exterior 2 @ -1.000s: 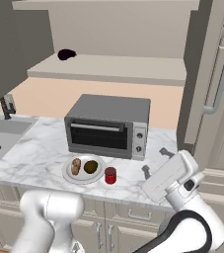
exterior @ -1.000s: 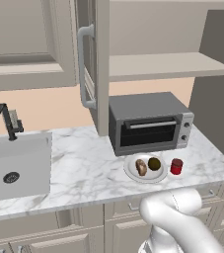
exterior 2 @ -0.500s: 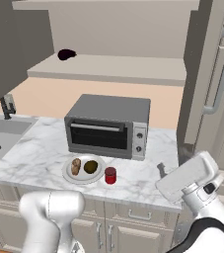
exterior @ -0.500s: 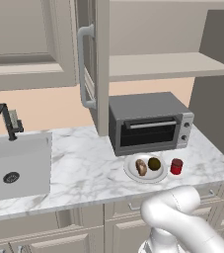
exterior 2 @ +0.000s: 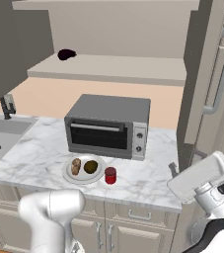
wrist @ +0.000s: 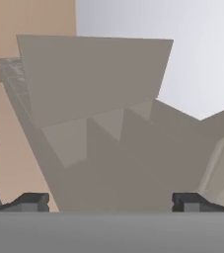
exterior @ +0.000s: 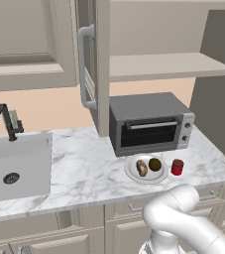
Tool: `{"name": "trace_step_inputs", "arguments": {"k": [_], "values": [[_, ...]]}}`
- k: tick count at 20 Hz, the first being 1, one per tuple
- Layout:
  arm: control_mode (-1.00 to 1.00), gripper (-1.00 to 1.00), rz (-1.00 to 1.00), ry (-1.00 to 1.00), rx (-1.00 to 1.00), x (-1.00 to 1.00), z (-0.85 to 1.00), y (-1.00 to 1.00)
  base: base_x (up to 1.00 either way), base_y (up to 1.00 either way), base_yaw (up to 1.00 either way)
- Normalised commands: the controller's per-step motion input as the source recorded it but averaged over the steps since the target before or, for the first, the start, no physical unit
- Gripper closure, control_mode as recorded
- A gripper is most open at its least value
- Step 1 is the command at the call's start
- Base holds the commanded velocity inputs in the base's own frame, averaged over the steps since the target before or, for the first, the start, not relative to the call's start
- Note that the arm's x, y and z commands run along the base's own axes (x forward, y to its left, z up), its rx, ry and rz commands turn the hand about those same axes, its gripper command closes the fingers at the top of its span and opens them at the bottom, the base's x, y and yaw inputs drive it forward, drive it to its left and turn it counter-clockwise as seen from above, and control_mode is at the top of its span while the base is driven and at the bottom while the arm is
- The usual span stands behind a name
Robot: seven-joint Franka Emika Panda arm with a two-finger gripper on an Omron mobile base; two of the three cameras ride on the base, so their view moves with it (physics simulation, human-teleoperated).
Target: Pick the avocado and bread from the counter and place them on the plate. Then pick the jam from the cabinet and place it next to the plate. Lastly close the cabinet door.
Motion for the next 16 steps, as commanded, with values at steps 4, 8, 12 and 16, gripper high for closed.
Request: {"name": "trace_step_inputs", "arguments": {"k": [4,8,12,16], "values": [[-1.00,-1.00,0.00,0.01,0.00,0.17,0.10,-0.11,0.00,0.00,0.00],[-1.00,-1.00,0.00,0.01,0.00,0.14,0.13,-0.13,0.00,0.00,0.00],[-1.00,-1.00,0.00,0.00,0.00,0.12,0.07,-0.17,0.00,0.00,0.00],[-1.00,-1.00,0.00,0.00,0.00,0.14,0.13,-0.16,0.00,0.00,0.00]]}}
